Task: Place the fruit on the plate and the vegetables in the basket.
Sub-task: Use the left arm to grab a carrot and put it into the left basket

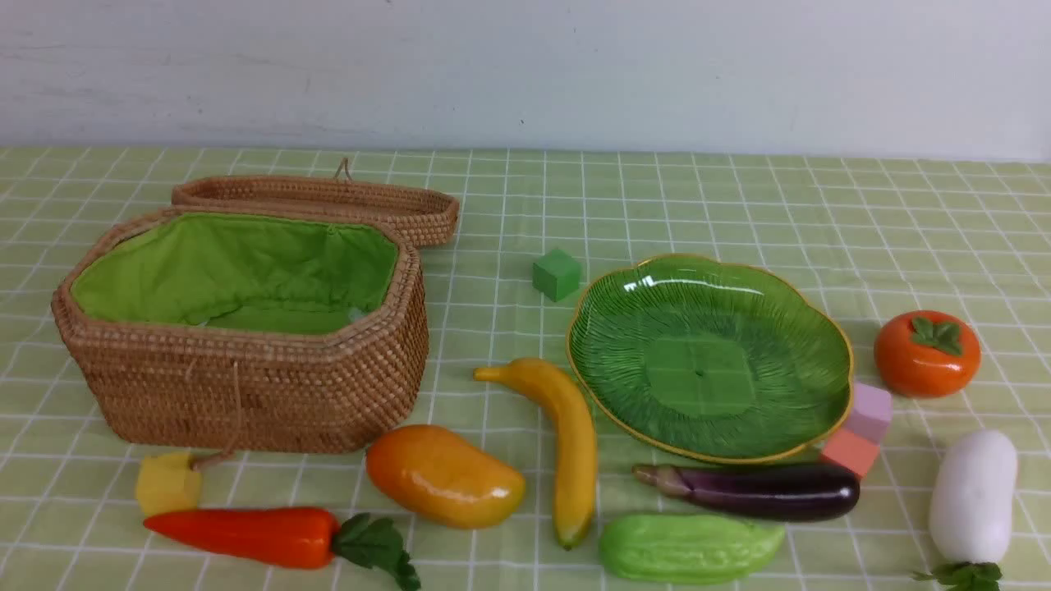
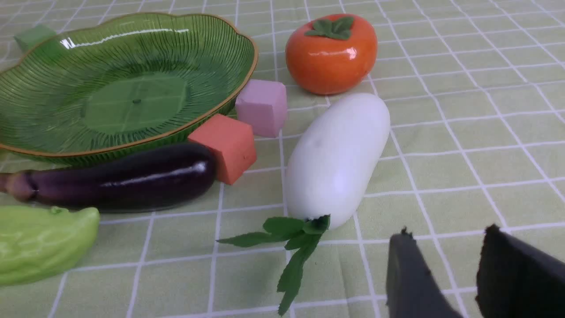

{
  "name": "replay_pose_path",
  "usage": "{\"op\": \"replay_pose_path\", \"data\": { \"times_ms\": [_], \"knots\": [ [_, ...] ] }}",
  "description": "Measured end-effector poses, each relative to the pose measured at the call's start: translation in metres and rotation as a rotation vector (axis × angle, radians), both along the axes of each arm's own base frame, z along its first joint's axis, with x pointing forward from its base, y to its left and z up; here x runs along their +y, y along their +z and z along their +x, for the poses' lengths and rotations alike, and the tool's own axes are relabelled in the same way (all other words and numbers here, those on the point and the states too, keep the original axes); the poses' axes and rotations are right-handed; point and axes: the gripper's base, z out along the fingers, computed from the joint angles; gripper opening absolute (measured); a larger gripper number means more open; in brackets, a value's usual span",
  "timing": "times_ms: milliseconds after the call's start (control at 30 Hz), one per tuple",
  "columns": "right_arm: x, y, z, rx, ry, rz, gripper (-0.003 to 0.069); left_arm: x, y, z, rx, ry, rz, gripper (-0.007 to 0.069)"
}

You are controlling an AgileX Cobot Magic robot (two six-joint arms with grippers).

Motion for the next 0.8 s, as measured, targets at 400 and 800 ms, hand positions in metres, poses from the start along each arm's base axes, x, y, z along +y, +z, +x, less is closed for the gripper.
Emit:
{"op": "replay_pose_path", "data": {
  "times_ms": [400,800],
  "knots": [
    [0.0000,0.0000,0.0000,0.000,0.000,0.000,0.0240,0.0000,0.0000,0.0000,0.000,0.000,0.000,0.0158],
    [0.0000,0.0000,0.0000,0.000,0.000,0.000,0.0240,0.0000,-0.0001,0.0000,0.001,0.000,0.000,0.0170]
  ]
}}
